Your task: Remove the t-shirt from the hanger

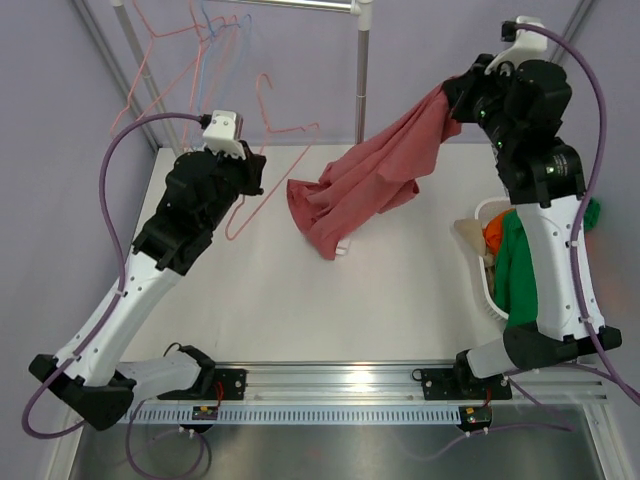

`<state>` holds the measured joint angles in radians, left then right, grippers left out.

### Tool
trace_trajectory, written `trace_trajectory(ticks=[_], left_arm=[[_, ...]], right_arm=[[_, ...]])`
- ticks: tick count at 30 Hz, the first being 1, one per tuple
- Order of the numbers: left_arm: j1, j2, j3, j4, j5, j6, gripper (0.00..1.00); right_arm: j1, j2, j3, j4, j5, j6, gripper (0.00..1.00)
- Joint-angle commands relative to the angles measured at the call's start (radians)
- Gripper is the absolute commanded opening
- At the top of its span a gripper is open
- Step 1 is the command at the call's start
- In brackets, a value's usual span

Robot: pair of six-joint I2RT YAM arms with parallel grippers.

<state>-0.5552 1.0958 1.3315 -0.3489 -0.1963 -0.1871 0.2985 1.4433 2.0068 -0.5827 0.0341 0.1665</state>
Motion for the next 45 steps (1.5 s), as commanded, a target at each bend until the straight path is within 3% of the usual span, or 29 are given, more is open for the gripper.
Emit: trace_trajectory(ticks=[1, 7, 14, 21, 31, 35, 39, 45], left_arm=[[0.006, 0.051, 0.122, 0.145, 0.066, 0.096, 0.00], [0.058, 0.220, 0.357, 0.154, 0.069, 0.159, 0.00], [0.061, 0.317, 0.506, 0.237, -0.040, 0.262, 0.00], [0.078, 0.393, 0.558, 0.306, -0.054, 0.316, 0.00], [0.189, 0.624, 0.776, 0.289, 0.032, 0.239, 0.00], [0.210, 0.684, 0.831, 0.284, 0.047, 0.224, 0.00], [0.212, 0.699, 0.831, 0.283, 0.055, 0.216, 0.00], [0.212, 0.664, 0.746, 0.321, 0.066, 0.213, 0.00]], right_arm=[[-0.091, 0.037, 0.152, -0.140, -0.066, -0.032, 0.00], [-0.197, 0.115, 0.393, -0.224, 0.021, -0.091, 0.00], [-0.285, 0.193, 0.592, -0.244, 0.127, -0.159, 0.00], [-0.291, 0.114, 0.487, 0.200, 0.375, -0.390, 0.00], [-0.446, 0.180, 0.682, 0.418, 0.418, -0.565, 0.00], [-0.527, 0.117, 0.554, 0.461, 0.490, -0.559, 0.00], [-0.639, -0.019, 0.222, 0.433, 0.527, -0.428, 0.00], [-0.711, -0.181, -0.119, 0.321, 0.520, -0.210, 0.00]])
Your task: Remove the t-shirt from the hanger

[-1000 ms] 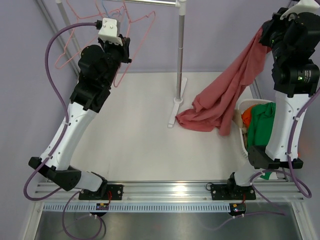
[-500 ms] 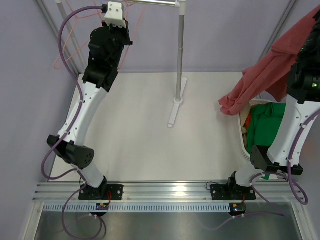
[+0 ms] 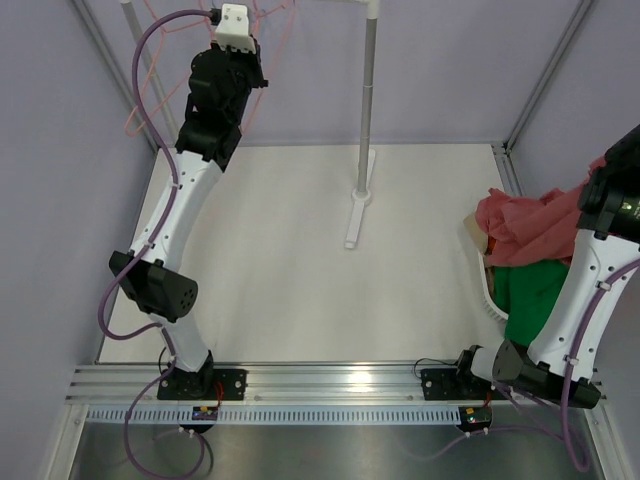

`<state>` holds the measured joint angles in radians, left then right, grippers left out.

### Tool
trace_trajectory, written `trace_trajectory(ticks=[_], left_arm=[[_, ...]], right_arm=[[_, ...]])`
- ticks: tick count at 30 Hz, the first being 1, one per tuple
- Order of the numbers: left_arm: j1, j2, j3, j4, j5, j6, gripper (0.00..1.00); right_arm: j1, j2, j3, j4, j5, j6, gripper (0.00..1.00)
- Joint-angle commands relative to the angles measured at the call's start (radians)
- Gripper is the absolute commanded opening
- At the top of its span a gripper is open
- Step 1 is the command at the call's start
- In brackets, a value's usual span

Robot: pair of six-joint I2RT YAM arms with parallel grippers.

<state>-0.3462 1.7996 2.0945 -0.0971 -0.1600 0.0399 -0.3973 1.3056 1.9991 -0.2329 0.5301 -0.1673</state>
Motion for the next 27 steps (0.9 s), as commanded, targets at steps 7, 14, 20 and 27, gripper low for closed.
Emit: trace_trajectory(ticks=[7, 14, 20, 27], left_arm=[[0.004, -0.085, -0.080, 0.079, 0.036, -0.018, 0.00], [0.003, -0.124, -0.149, 0.089, 0.039, -0.025, 0.00], [0.004, -0.152, -0.203, 0.092, 0.022, -0.032, 0.00], [0.003, -0.172, -0.231, 0.092, 0.010, -0.035, 0.18]], right_arm=[[-0.017, -0.060, -0.355, -0.160, 0.028, 0.372, 0.00], [-0.017, -0.042, -0.473, -0.227, 0.073, 0.460, 0.00], [-0.018, -0.037, -0.505, -0.276, -0.007, 0.508, 0.87], [-0.018, -0.055, -0.503, -0.278, -0.067, 0.516, 0.99]])
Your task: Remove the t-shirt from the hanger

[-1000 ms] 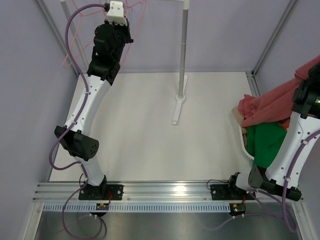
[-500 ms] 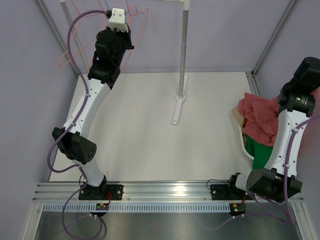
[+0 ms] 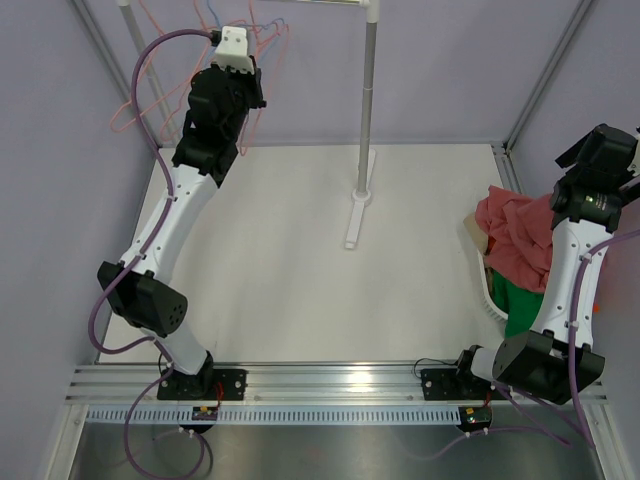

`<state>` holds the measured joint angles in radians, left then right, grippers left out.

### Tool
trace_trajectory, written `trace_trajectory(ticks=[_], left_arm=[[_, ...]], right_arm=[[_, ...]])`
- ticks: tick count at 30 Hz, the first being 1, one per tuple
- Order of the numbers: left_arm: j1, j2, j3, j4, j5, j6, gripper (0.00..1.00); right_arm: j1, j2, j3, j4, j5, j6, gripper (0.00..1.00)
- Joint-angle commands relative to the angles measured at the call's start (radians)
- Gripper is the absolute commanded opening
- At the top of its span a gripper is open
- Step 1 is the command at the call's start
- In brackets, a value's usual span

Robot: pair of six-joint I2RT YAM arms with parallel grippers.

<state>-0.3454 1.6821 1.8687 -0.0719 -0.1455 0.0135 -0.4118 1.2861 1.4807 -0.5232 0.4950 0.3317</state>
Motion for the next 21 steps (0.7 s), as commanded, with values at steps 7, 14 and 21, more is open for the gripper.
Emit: trace_trajectory(ticks=[7, 14, 21], left_arm=[[0.002, -0.064, -0.009, 0.067, -0.012, -0.007, 0.41], [-0.004, -0.136, -0.055, 0.067, -0.078, -0.009, 0.68], [-0.036, -0.268, -0.149, 0.001, -0.132, -0.009, 0.99]], right_arm=[[-0.005, -0.062, 0.039, 0.022, -0.047, -0.019, 1.00], [-0.002, -0.087, 0.096, -0.006, -0.249, -0.016, 0.99], [0.101, -0.134, 0.139, -0.015, -0.487, -0.048, 0.99]])
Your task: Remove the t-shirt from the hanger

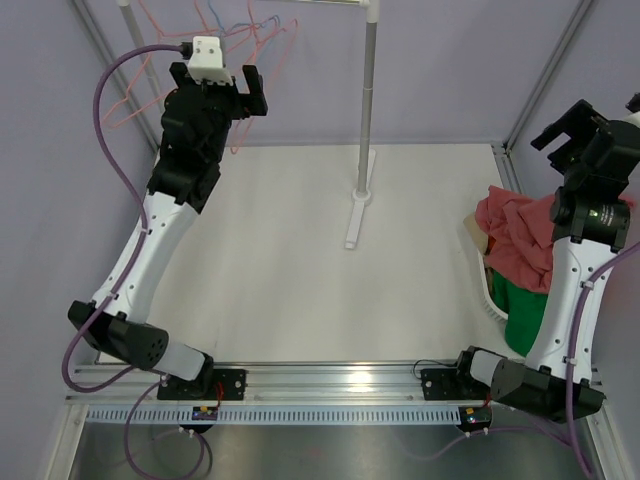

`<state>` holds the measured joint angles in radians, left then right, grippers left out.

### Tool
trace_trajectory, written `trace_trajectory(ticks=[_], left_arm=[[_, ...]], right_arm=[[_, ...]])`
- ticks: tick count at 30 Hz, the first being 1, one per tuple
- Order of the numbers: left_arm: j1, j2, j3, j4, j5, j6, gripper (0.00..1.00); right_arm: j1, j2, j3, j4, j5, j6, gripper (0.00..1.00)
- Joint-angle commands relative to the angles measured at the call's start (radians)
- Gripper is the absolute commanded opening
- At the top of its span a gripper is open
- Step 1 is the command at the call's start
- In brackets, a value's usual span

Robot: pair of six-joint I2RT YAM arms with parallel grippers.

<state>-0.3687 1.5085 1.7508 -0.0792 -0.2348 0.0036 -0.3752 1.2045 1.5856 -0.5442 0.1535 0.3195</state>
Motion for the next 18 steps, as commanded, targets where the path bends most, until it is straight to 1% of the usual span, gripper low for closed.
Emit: trace_trajectory(ticks=[1, 2, 3, 4, 5, 6, 8, 9, 10, 11, 12, 14, 15, 16, 18], left_arm=[[-0.019, -0.119, -0.054, 0.006, -0.044, 0.001, 0.99], [-0.024, -0.173, -0.110, 0.002, -0.052, -0.023, 0.99], [-0.027, -0.204, -0.141, -0.004, -0.060, -0.033, 0.99], [-0.032, -0.237, -0.174, -0.008, -0.064, -0.049, 0.99], [-0.036, -0.272, -0.245, -0.010, -0.078, -0.062, 0.99], [-0.041, -0.339, -0.279, -0.031, -0.089, -0.074, 0.99], [-0.052, -0.408, -0.350, -0.050, -0.095, -0.082, 0.99], [-0.059, -0.475, -0.423, -0.071, -0.098, -0.086, 0.99], [-0.064, -0.511, -0.460, -0.082, -0.101, -0.086, 0.99], [-0.068, -0.549, -0.500, -0.093, -0.101, -0.088, 0.99], [-0.070, -0.623, -0.581, -0.111, -0.098, -0.093, 0.99], [-0.070, -0.692, -0.652, -0.140, -0.121, -0.134, 0.99], [-0.070, -0.724, -0.706, -0.152, -0.124, -0.148, 0.99], [-0.072, -0.775, -0.726, -0.163, -0.130, -0.175, 0.99], [-0.070, -0.815, -0.763, -0.180, -0.129, -0.189, 0.99]], right_arm=[[0.091, -0.059, 0.028, 0.007, -0.149, -0.043, 1.00], [0.119, -0.063, 0.025, 0.007, -0.149, -0.054, 1.00], [0.181, -0.072, 0.022, 0.009, -0.149, -0.056, 0.99], [0.212, -0.075, 0.008, 0.009, -0.149, -0.057, 0.99], [0.240, -0.079, -0.004, 0.016, -0.204, -0.059, 1.00], [0.286, -0.092, -0.024, 0.041, -0.228, -0.053, 1.00], [0.321, -0.132, -0.102, 0.075, -0.293, -0.039, 0.99], [0.337, -0.150, -0.136, 0.117, -0.313, -0.033, 0.99], [0.357, -0.169, -0.207, 0.137, -0.336, -0.031, 0.99], [0.363, -0.186, -0.237, 0.156, -0.363, -0.027, 0.99], [0.369, -0.219, -0.295, 0.183, -0.376, -0.020, 1.00], [0.371, -0.255, -0.340, 0.202, -0.402, -0.008, 0.99], [0.401, -0.263, -0.370, 0.210, -0.410, -0.002, 0.99], [0.409, -0.266, -0.381, 0.211, -0.417, 0.004, 0.99], [0.444, -0.272, -0.416, 0.219, -0.424, 0.013, 0.99]])
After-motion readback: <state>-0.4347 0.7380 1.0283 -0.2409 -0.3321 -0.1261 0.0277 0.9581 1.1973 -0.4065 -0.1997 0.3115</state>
